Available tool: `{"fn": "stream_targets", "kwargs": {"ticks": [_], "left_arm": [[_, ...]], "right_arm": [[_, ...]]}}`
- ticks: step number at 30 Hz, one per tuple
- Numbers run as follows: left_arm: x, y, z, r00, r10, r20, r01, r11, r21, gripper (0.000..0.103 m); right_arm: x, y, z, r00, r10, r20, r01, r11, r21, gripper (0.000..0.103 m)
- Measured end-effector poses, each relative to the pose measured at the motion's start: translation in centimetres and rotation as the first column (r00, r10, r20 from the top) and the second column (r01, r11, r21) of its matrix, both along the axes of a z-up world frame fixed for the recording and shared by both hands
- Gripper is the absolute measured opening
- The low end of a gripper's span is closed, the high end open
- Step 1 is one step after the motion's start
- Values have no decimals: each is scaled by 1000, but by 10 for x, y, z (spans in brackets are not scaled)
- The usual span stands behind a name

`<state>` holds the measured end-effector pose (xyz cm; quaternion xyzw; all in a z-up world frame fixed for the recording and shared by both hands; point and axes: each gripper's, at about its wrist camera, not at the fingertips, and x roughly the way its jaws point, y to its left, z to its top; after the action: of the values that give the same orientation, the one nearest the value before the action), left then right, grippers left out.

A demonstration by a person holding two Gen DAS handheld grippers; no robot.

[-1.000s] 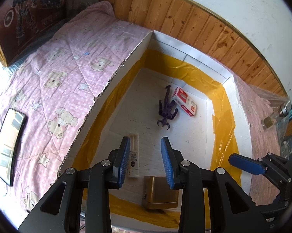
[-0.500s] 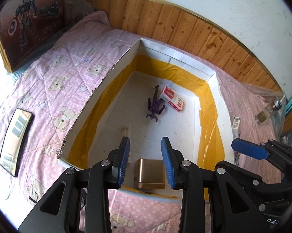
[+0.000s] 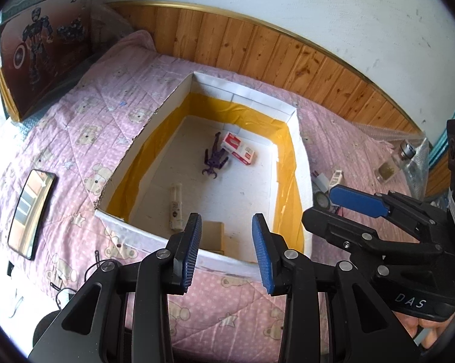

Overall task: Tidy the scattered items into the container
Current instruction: 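Withdraw both tools from the box toward the remaining items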

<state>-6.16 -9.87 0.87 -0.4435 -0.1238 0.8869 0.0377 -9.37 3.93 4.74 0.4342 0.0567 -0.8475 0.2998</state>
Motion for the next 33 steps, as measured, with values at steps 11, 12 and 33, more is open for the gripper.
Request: {"fn": "stream_targets", "kwargs": {"ticks": [11,12,33], "left_arm": [[18,25,20,999,-32,-21,32,999,-4,37],[20,28,22,999,-36,-24,36,999,-3,37],[32,102,23,989,-146,-4,146,989,8,37]], "right_arm": [[23,25,20,998,23,-55,-28,994,-104,53],[25,28,22,998,25,-61,-32,993,-118,53],[56,131,15,996,-71,-51,51,944,-325,44]]}}
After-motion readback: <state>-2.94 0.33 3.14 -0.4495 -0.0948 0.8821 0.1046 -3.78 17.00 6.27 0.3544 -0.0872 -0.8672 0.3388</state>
